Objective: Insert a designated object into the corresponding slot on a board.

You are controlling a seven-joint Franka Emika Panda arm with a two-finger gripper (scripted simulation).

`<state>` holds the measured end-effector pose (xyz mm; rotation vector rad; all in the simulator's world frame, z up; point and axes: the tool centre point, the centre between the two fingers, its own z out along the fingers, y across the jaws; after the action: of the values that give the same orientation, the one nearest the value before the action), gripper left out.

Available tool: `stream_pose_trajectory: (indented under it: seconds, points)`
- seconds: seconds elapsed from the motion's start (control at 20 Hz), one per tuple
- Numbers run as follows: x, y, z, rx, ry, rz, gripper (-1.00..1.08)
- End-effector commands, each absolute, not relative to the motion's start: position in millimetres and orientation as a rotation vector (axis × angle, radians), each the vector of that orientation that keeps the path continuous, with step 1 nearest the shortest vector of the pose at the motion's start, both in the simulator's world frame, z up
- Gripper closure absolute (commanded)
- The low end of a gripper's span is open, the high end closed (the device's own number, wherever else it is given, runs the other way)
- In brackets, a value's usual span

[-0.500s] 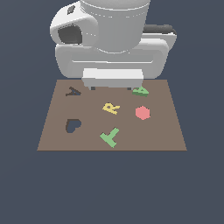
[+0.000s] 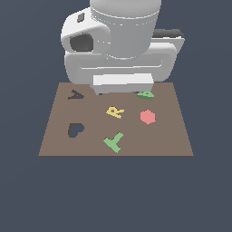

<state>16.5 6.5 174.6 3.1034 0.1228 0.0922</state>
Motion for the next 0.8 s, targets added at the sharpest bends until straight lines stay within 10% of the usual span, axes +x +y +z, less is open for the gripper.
stream_pose_trajectory:
  seconds: [0.0, 0.75]
  points:
    - [15.2, 12.9, 169.2, 3.102, 0.182, 0.088, -0.92]
    - [-22.0, 83.1, 103.5, 2.986, 0.933, 0.043, -0.92]
